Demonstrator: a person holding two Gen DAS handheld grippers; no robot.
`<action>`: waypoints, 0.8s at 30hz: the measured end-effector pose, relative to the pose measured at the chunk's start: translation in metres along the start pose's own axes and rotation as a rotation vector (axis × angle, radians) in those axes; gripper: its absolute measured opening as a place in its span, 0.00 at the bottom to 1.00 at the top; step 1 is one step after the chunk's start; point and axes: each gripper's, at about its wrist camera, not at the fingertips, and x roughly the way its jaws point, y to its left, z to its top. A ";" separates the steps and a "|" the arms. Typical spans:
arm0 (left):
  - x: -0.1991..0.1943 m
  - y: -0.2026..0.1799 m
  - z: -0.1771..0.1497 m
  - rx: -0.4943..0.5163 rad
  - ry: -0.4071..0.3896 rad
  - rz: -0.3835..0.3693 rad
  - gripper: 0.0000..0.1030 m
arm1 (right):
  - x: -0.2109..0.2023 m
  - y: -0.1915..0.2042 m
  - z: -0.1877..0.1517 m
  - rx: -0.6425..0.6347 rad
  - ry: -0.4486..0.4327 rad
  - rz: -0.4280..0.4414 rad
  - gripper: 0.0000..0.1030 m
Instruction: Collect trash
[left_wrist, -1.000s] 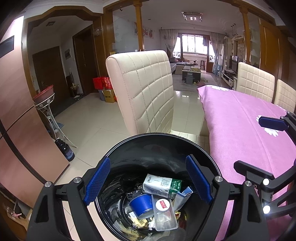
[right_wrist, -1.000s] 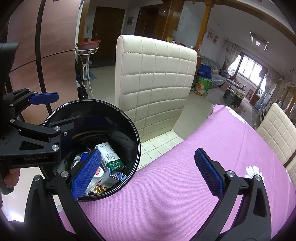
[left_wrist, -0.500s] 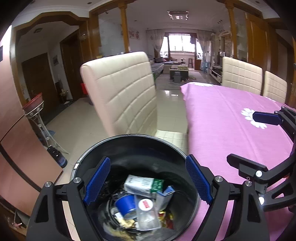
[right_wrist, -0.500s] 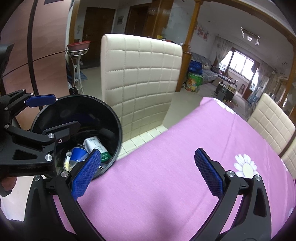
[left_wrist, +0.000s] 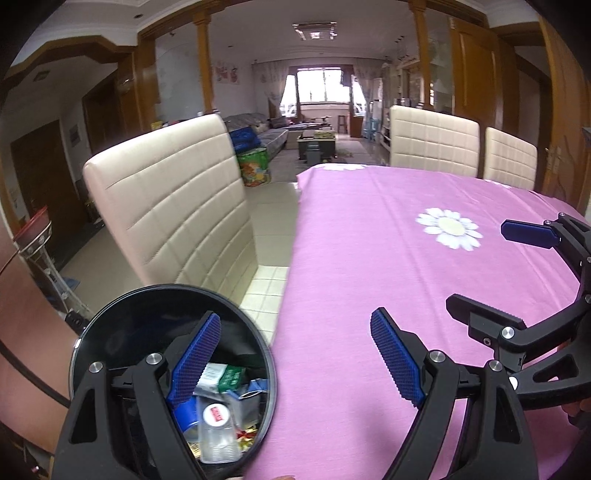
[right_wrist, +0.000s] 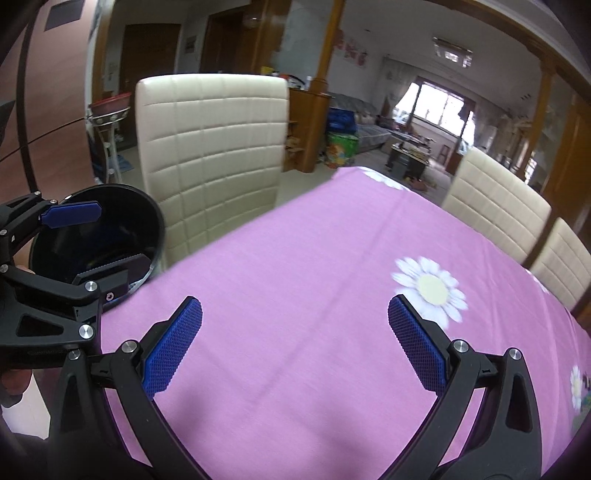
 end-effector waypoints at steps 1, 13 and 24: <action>0.000 -0.005 0.001 0.005 0.000 -0.007 0.79 | -0.003 -0.006 -0.003 0.011 0.000 -0.010 0.96; -0.003 -0.056 0.008 0.058 -0.008 -0.055 0.79 | -0.031 -0.052 -0.034 0.110 -0.013 -0.111 0.96; -0.005 -0.084 0.011 0.091 -0.005 -0.090 0.79 | -0.049 -0.086 -0.060 0.200 0.002 -0.157 0.96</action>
